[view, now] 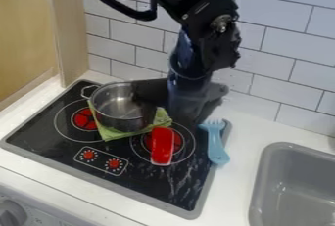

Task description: Moved the red object to the left bottom corner of the cooker

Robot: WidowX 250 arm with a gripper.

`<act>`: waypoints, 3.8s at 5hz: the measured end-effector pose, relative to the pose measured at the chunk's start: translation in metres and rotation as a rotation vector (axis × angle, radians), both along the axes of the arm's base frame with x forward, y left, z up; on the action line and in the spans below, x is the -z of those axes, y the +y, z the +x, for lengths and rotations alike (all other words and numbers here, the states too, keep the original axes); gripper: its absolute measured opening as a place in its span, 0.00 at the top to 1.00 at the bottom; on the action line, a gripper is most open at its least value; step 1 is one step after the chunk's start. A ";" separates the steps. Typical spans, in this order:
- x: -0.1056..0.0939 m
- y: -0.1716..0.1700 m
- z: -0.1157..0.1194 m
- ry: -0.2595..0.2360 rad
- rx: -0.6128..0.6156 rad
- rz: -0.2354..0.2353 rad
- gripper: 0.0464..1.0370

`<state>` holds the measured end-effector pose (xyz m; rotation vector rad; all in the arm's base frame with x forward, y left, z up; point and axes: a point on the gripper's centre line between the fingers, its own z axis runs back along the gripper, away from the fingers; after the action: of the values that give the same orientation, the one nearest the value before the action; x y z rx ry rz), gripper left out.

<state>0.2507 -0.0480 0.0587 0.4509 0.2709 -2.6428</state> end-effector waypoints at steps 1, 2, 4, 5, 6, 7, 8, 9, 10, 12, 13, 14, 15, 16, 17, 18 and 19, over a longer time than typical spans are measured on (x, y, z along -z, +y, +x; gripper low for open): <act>0.007 0.006 -0.017 0.114 -0.053 0.016 0.04; 0.023 0.005 -0.022 0.190 -0.078 -0.014 0.04; 0.044 0.007 -0.004 0.185 -0.057 -0.039 0.04; 0.044 0.006 0.003 0.162 -0.052 -0.061 0.04; 0.048 0.007 0.005 0.162 -0.049 -0.076 0.08; 0.052 0.013 0.008 0.156 -0.058 -0.085 0.39; 0.054 0.011 0.011 0.156 -0.051 -0.085 0.51; 0.054 0.011 0.013 0.151 -0.044 -0.088 0.51; 0.055 0.008 0.013 0.148 -0.035 -0.103 0.51; 0.051 -0.017 0.005 0.156 -0.008 -0.183 0.51; 0.036 -0.027 0.004 0.116 0.039 -0.194 0.51; 0.019 -0.023 0.003 0.065 0.040 -0.187 0.51; -0.001 -0.017 0.001 0.003 0.029 -0.180 0.51; -0.025 0.000 0.005 -0.086 -0.027 -0.174 0.51; -0.048 0.035 0.005 -0.159 -0.157 -0.143 0.51; -0.054 0.056 0.002 -0.166 -0.199 -0.123 0.51; -0.049 0.091 -0.005 -0.153 -0.305 -0.091 0.51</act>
<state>0.2452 0.0431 0.1081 0.5328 0.1567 -2.2999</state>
